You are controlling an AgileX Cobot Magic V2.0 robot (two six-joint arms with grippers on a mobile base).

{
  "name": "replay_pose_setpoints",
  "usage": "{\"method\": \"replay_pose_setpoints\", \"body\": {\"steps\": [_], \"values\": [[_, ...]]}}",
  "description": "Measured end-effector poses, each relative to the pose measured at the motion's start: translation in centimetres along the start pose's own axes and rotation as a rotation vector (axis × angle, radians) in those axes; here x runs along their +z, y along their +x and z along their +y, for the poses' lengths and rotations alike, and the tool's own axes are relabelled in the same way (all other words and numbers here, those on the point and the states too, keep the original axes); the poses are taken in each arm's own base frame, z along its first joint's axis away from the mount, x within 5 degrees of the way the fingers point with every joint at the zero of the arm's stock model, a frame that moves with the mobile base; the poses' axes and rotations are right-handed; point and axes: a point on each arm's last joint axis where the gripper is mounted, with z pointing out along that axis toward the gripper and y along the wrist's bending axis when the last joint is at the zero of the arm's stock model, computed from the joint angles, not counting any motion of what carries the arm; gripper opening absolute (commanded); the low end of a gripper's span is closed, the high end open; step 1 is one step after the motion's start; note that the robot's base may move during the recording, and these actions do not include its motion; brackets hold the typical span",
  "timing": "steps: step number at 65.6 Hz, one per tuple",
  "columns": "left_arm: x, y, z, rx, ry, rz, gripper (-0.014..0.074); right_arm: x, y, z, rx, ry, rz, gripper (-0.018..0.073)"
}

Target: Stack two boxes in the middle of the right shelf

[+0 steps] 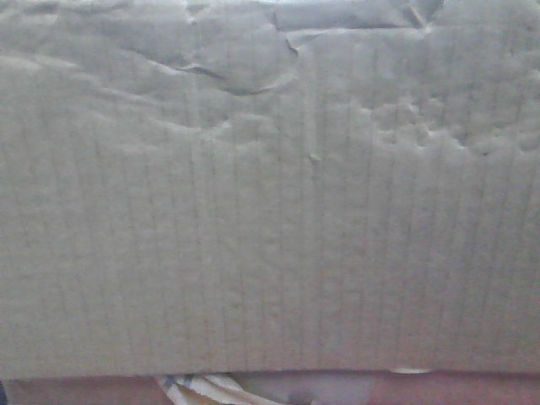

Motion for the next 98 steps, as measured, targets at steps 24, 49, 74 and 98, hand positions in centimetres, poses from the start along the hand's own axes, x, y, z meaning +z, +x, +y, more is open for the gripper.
{"method": "replay_pose_setpoints", "body": {"steps": [24, 49, 74, 98], "values": [[8.6, -2.0, -0.3, 0.016, 0.008, 0.245, -0.0111, 0.0, 0.0, 0.0, 0.000, 0.000, 0.000, -0.0162], [10.2, -3.2, 3.9, 0.001, 0.000, 0.415, -0.0111, 0.0, 0.0, 0.0, 0.000, 0.000, 0.000, -0.0162], [10.1, -2.7, 5.4, 0.041, -0.072, 0.472, 0.0187, 0.0, 0.0, 0.0, 0.000, 0.000, 0.000, -0.0162], [13.6, -1.4, 5.7, 0.040, -0.047, 0.601, 0.0298, 0.0, 0.0, 0.0, 0.000, 0.000, 0.000, -0.0162]]}}
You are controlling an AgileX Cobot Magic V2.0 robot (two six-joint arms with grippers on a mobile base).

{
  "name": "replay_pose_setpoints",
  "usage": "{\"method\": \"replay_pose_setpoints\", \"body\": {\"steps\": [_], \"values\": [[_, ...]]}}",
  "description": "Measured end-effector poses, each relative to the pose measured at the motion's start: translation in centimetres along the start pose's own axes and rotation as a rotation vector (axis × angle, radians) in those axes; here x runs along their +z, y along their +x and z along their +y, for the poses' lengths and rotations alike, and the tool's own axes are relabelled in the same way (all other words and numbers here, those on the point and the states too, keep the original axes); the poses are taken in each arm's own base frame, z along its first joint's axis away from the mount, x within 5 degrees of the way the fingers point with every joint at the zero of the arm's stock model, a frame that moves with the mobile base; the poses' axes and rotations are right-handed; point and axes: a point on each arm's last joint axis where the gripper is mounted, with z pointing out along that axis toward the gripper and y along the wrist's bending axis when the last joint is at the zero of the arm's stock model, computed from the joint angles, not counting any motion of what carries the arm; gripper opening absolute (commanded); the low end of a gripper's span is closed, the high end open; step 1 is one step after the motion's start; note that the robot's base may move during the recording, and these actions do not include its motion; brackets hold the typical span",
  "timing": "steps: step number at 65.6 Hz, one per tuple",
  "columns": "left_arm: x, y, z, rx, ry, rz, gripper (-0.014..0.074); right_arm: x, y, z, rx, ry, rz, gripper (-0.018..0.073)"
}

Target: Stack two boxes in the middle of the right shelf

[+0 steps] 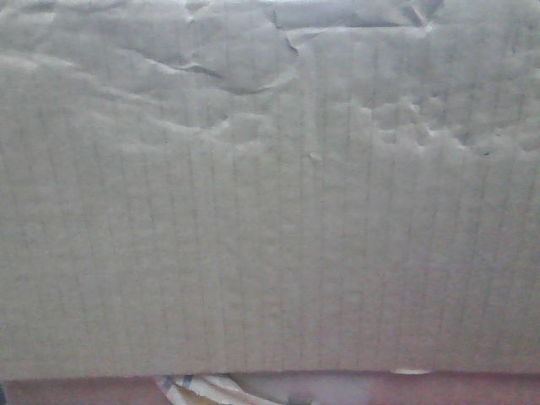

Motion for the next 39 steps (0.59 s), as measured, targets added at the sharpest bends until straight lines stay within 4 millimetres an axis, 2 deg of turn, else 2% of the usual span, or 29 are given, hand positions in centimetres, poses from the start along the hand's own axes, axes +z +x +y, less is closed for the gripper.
{"method": "replay_pose_setpoints", "body": {"steps": [7, 13, 17, 26, 39], "values": [[2.0, -0.4, 0.1, -0.002, 0.015, 0.059, 0.0290, 0.0, 0.0, 0.0, 0.000, 0.000, 0.000, -0.0162], [3.3, -0.6, 0.2, -0.004, 0.023, 0.098, 0.0234, 0.0, 0.0, 0.0, 0.000, 0.000, 0.000, -0.0162], [3.9, -0.6, 0.2, -0.004, 0.027, 0.114, 0.0157, 0.0, 0.0, 0.0, 0.000, 0.000, 0.000, -0.0162], [3.9, -0.8, 0.3, -0.005, 0.028, 0.111, -0.0103, 0.0, 0.0, 0.0, 0.000, 0.000, 0.000, -0.0162], [2.5, -1.5, 0.4, 0.003, 0.018, 0.110, -0.0111, 0.0, 0.0, 0.0, 0.000, 0.000, 0.000, -0.0162]]}}
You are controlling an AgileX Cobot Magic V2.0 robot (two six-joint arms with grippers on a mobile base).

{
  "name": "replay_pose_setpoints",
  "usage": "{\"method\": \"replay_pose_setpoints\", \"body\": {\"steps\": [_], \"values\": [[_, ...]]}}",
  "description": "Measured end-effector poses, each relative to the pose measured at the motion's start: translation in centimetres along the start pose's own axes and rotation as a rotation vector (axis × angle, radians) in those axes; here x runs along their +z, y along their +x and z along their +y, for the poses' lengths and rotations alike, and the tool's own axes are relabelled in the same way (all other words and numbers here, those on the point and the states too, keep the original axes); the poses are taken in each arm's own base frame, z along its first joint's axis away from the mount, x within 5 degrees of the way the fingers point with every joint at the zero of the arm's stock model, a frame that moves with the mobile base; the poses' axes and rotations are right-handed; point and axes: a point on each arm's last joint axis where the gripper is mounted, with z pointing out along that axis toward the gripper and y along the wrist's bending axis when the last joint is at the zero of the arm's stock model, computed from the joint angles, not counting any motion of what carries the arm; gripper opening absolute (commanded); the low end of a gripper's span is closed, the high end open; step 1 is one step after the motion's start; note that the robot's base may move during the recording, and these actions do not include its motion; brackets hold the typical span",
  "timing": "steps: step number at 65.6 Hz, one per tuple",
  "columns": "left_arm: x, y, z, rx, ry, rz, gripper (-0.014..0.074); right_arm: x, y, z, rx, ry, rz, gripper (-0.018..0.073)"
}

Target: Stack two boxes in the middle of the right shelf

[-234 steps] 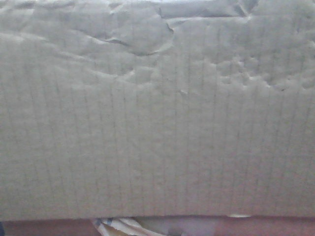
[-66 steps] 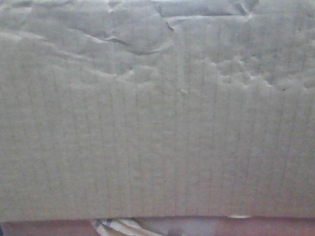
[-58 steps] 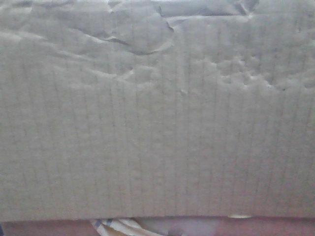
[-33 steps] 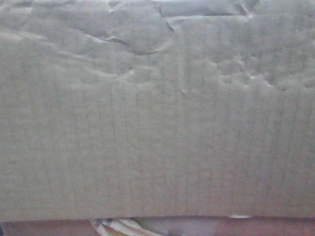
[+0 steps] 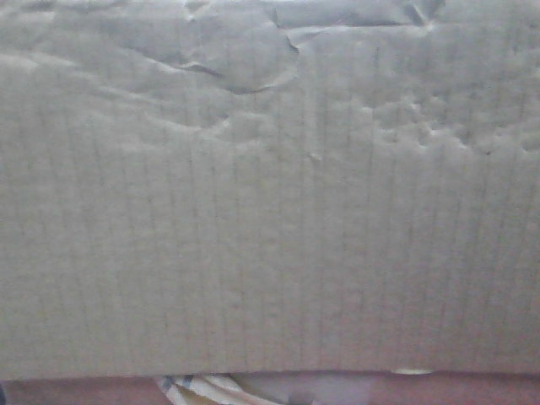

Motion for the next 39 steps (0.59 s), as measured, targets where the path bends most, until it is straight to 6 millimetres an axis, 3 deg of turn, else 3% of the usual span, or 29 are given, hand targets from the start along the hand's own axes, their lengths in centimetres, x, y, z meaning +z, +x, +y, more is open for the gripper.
{"method": "replay_pose_setpoints", "body": {"steps": [14, 39], "values": [[-5.8, -1.2, 0.8, 0.015, -0.118, -0.137, -0.0111, 0.0, 0.0, 0.0, 0.000, 0.000, 0.000, -0.0162], [-16.4, -3.0, 0.6, -0.213, -0.144, -0.501, -0.0111, 0.0, 0.0, 0.0, 0.000, 0.000, 0.000, -0.0162]]}}
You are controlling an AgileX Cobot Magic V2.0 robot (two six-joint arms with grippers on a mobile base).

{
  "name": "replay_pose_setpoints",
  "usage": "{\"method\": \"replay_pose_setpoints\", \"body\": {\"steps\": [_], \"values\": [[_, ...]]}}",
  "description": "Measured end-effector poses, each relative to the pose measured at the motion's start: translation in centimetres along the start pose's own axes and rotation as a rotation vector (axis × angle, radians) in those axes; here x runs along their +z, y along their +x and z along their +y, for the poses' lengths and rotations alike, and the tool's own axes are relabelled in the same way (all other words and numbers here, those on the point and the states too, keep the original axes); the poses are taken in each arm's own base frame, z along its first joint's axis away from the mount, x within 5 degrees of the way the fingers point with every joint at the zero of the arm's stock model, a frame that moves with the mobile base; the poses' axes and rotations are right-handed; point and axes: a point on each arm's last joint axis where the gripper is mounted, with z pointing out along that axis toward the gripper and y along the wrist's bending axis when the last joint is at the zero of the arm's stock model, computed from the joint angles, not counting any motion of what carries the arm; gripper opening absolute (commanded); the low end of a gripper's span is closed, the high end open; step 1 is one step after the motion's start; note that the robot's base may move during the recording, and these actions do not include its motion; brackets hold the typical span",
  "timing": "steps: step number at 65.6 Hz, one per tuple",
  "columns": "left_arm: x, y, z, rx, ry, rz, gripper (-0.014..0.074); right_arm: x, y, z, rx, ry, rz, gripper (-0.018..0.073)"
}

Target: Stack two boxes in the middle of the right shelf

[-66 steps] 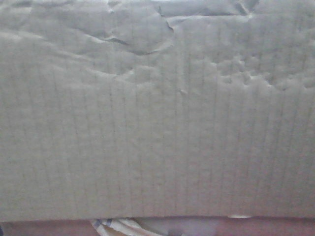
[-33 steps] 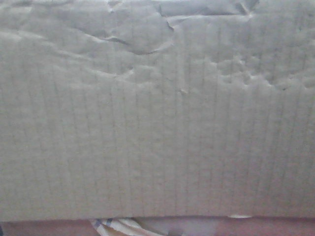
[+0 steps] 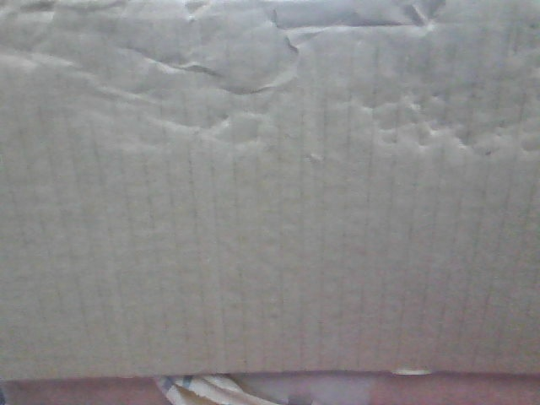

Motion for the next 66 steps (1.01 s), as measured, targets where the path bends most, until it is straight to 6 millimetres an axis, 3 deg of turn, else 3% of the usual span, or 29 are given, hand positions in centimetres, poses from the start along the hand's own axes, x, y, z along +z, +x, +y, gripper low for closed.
{"method": "replay_pose_setpoints", "body": {"steps": [9, 18, 37, 48, 58, 66], "values": [[-2.7, -1.4, -1.5, -0.015, 0.050, -0.100, -0.0111, 0.0, 0.0, 0.0, 0.000, 0.000, 0.000, -0.0162], [-5.2, -2.0, -4.6, -0.001, 0.158, -0.166, -0.0111, 0.0, 0.0, 0.0, 0.000, 0.000, 0.000, -0.0162], [-8.2, -0.8, -11.5, 0.021, 0.279, -0.206, -0.0111, 0.0, 0.0, 0.0, 0.000, 0.000, 0.000, -0.0162], [-8.1, 0.5, -15.9, 0.066, 0.358, -0.160, -0.0111, 0.0, 0.0, 0.0, 0.000, 0.000, 0.000, -0.0162], [-5.7, 2.5, -19.8, 0.107, 0.377, -0.050, -0.0111, 0.0, 0.0, 0.0, 0.000, 0.000, 0.000, -0.0162], [-3.3, 4.3, -21.3, 0.119, 0.345, 0.045, -0.0111, 0.0, 0.0, 0.0, 0.000, 0.000, 0.000, -0.0162]]}}
